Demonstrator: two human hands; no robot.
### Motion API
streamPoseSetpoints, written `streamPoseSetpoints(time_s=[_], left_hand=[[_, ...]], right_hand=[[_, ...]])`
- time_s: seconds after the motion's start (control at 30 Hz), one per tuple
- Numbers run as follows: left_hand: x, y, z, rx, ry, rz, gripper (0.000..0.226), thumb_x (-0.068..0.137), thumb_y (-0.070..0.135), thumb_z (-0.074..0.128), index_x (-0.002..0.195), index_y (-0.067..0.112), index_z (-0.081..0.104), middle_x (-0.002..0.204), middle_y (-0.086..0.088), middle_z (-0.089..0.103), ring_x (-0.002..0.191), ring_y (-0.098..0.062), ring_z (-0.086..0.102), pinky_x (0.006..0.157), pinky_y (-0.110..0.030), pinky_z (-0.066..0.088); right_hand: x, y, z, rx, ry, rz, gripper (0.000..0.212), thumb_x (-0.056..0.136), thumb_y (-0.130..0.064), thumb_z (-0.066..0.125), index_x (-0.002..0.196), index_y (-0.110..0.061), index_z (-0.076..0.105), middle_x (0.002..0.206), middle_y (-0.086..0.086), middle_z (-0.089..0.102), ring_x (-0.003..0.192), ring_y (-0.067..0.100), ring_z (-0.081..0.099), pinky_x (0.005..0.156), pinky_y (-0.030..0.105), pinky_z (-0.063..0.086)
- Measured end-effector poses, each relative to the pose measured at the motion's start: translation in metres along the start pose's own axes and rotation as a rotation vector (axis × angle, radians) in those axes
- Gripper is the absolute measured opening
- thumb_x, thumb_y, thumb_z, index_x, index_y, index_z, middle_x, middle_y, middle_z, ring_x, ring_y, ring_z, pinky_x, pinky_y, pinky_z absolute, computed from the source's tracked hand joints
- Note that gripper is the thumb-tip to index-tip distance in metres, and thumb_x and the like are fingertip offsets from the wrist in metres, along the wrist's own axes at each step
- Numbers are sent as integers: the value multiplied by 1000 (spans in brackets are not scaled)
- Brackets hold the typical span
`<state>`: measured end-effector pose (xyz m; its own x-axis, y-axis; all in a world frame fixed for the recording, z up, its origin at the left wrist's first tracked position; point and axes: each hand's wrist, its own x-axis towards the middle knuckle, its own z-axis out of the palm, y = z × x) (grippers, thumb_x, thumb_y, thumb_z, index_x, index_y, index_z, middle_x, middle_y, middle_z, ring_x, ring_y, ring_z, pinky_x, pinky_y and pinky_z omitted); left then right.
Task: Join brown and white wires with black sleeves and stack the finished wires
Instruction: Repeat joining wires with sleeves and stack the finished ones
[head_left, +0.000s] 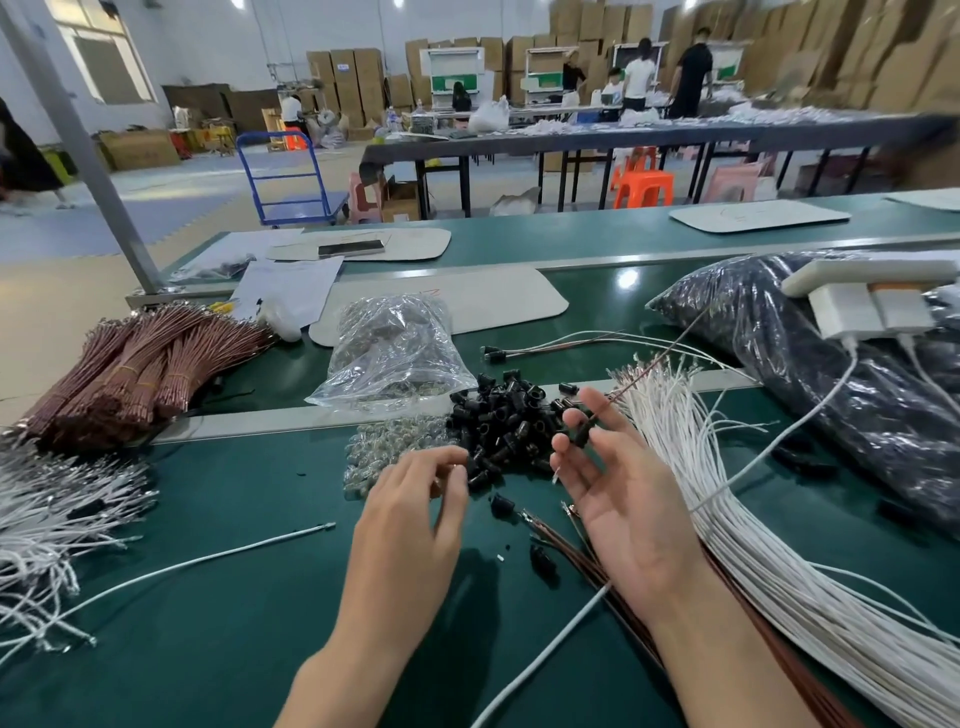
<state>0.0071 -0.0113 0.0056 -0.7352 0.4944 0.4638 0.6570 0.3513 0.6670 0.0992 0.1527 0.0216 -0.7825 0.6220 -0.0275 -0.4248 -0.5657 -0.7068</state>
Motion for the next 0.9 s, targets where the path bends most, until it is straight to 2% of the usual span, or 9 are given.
streamPoseSetpoints(time_s=[0.07, 0.17, 0.3, 0.4, 0.53, 0.63, 0.73, 0.8, 0.9], left_hand=[[8, 13, 11, -1, -60, 35, 21, 102, 36, 49, 116, 31, 64, 107, 25, 61, 105, 1, 56, 92, -24, 48], [29, 45, 35, 9, -252, 111, 18, 105, 34, 48, 111, 28, 65, 101, 17, 64, 92, -4, 58, 81, -25, 48], [60, 94, 78, 312, -432, 240, 24, 106, 29, 44, 96, 18, 63, 97, 2, 66, 88, -24, 63, 73, -38, 52], [73, 120, 106, 505, -520, 204, 31, 103, 21, 46, 73, 13, 45, 83, -4, 55, 75, -29, 57, 66, -35, 41], [82, 136, 132, 564, -585, 90, 39, 102, 25, 54, 67, 15, 37, 70, 0, 41, 75, -26, 49, 64, -32, 33], [87, 137, 141, 507, -637, -45, 35, 98, 16, 57, 68, 17, 39, 78, -1, 48, 78, -27, 52, 59, -31, 37], [91, 130, 145, 349, -705, -169, 25, 98, 13, 57, 76, 14, 43, 86, -3, 55, 82, -27, 57, 67, -34, 44], [93, 126, 143, 235, -736, -216, 24, 98, 17, 55, 77, 12, 46, 78, -3, 58, 73, -25, 59, 64, -32, 47], [96, 125, 135, 27, -751, -315, 26, 99, 23, 52, 80, 6, 58, 64, -4, 56, 49, -19, 49, 51, -24, 41]], right_hand=[[-1, -6, 0, -38, -12, -66, 34, 98, -3, 49, 112, -18, 77, 101, 6, 72, 86, 18, 68, 77, 28, 59], [-3, -22, -4, -79, 8, -216, 35, 98, -2, 51, 112, -20, 77, 103, 7, 72, 88, 18, 68, 80, 27, 58], [-5, -48, -21, -51, 160, -394, 32, 98, -2, 54, 109, -20, 78, 101, 5, 72, 86, 15, 67, 80, 25, 58], [-7, -57, -37, -66, 298, -474, 30, 98, -2, 54, 111, -19, 76, 102, 6, 71, 88, 17, 65, 79, 24, 57], [-5, -57, -45, -115, 386, -531, 31, 98, -1, 54, 109, -19, 77, 98, 4, 73, 83, 15, 65, 70, 22, 56], [-3, -52, -45, -188, 393, -541, 31, 98, -1, 55, 107, -21, 77, 97, 1, 74, 83, 13, 67, 73, 22, 56], [-2, -53, -46, -163, 397, -543, 30, 98, -1, 55, 107, -20, 76, 99, 2, 74, 86, 16, 68, 76, 25, 57], [-2, -55, -47, -138, 426, -548, 29, 98, -1, 55, 108, -19, 76, 101, 4, 73, 87, 17, 67, 78, 27, 57], [-2, -57, -46, -87, 468, -555, 30, 98, 0, 54, 105, -19, 76, 99, 2, 74, 85, 17, 68, 80, 29, 57]])
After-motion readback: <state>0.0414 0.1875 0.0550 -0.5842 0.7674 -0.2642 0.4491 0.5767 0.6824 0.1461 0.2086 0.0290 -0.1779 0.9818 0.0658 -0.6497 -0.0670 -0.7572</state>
